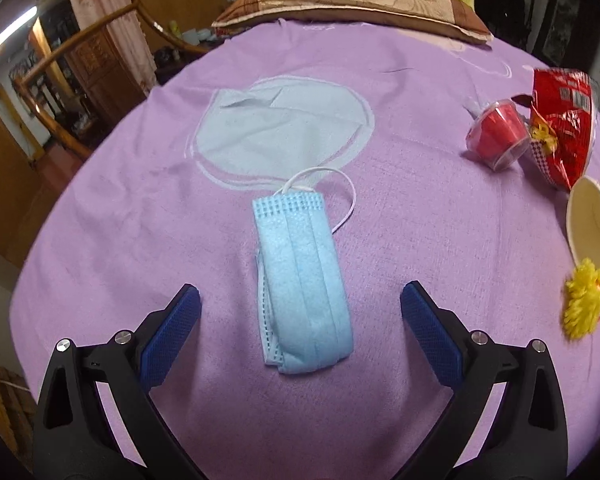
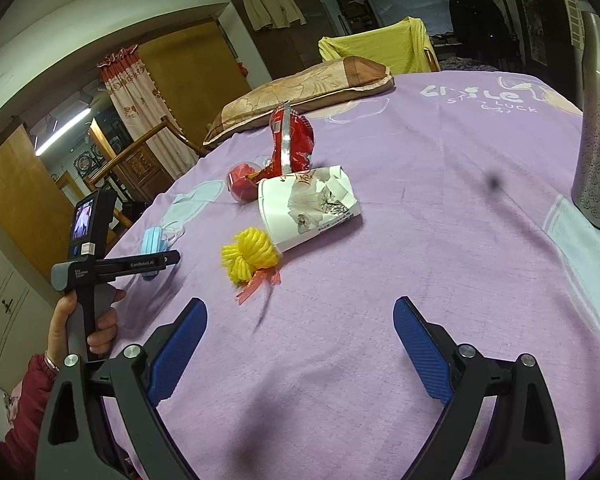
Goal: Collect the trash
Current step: 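Reach the left tool to the blue face mask while the right tool reaches the yellow netting, then close the left tool on the blue mask while the right tool grasps the yellow netting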
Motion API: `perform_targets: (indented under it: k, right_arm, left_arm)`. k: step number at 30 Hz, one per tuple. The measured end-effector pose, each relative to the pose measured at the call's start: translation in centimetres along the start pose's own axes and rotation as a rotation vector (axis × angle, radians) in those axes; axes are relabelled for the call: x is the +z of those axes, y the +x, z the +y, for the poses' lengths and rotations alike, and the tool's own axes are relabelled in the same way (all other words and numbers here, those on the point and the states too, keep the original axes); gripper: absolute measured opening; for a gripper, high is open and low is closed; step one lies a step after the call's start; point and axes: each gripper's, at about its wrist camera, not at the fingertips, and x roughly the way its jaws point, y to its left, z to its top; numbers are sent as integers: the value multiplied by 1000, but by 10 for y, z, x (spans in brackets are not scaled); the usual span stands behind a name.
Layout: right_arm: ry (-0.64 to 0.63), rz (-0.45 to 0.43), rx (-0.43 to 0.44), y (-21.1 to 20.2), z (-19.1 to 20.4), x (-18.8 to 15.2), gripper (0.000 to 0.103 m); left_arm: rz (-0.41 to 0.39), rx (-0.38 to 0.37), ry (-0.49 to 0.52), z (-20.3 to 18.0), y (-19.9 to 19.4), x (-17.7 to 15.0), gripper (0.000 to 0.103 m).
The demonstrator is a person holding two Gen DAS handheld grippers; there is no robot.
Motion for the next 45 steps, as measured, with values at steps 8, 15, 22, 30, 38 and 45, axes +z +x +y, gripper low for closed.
perform_targets:
  k: [8,15,22,30,38,45]
  right_arm:
    - [-82,92,104,25,42,8,63]
    - [-189,134,22,66,82,32,62]
    - [-269,148,-108,103,81,44,62]
    - [-237,214,-87,124,61,43,61]
    - [-227,188,-74,128,66,46,65]
    - [-179,174,-83,126,58,48,43]
  left_arm:
    - [10,-32,-25,3,2,1,97]
    - [10,-36,-23,3,1,-2,97]
    - [9,-38,-23,4,0,-2,97]
    - [9,-39,-23,3,0,-2,97]
    - [9,-39,-23,4,1,-2,97]
    - [-16,-59,-37,6,-4,-3,81]
